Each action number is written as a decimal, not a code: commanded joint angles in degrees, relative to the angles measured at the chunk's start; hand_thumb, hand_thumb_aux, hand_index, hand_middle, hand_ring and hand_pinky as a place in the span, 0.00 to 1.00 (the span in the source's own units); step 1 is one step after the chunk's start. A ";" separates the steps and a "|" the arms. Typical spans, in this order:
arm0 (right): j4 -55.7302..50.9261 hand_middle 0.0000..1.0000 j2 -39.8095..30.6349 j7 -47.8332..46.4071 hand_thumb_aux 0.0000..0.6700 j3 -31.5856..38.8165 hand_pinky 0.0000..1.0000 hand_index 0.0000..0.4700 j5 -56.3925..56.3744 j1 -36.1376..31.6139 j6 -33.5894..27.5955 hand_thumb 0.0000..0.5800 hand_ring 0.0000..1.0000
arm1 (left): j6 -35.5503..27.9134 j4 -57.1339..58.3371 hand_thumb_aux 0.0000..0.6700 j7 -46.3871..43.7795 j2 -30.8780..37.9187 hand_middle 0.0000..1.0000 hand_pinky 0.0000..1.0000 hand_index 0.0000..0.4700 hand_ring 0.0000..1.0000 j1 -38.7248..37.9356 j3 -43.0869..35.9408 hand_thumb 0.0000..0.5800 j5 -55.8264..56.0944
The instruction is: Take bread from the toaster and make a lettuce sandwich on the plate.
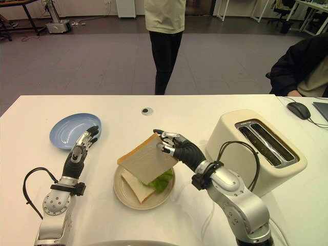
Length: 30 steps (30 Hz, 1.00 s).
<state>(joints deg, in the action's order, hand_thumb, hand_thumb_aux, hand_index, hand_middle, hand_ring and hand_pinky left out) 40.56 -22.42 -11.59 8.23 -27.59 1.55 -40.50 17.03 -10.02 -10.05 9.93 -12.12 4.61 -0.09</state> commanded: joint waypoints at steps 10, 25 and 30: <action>0.79 0.00 3.80 -0.09 1.00 2.74 0.00 1.00 2.67 3.81 0.14 1.00 0.00 | -0.59 -0.29 0.00 0.37 0.22 0.00 0.00 0.00 0.00 0.12 -0.65 0.00 -0.91; -1.43 0.00 3.25 -2.22 1.00 4.74 0.00 1.00 4.05 6.45 -1.04 1.00 0.00 | -0.59 -0.45 0.00 0.34 0.51 0.00 0.00 0.00 0.00 -0.03 -0.11 0.00 -0.90; -4.42 0.00 3.33 -2.02 1.00 4.99 0.00 1.00 7.49 5.64 2.26 1.00 0.00 | -0.64 -0.65 0.00 0.26 0.62 0.00 0.00 0.00 0.00 -0.34 0.05 0.00 -0.78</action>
<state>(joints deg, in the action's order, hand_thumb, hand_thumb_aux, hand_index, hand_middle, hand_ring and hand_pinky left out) 37.26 -18.92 -13.69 13.20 -21.62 7.62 -39.22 17.01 -10.27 -9.89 10.00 -12.12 4.65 -0.64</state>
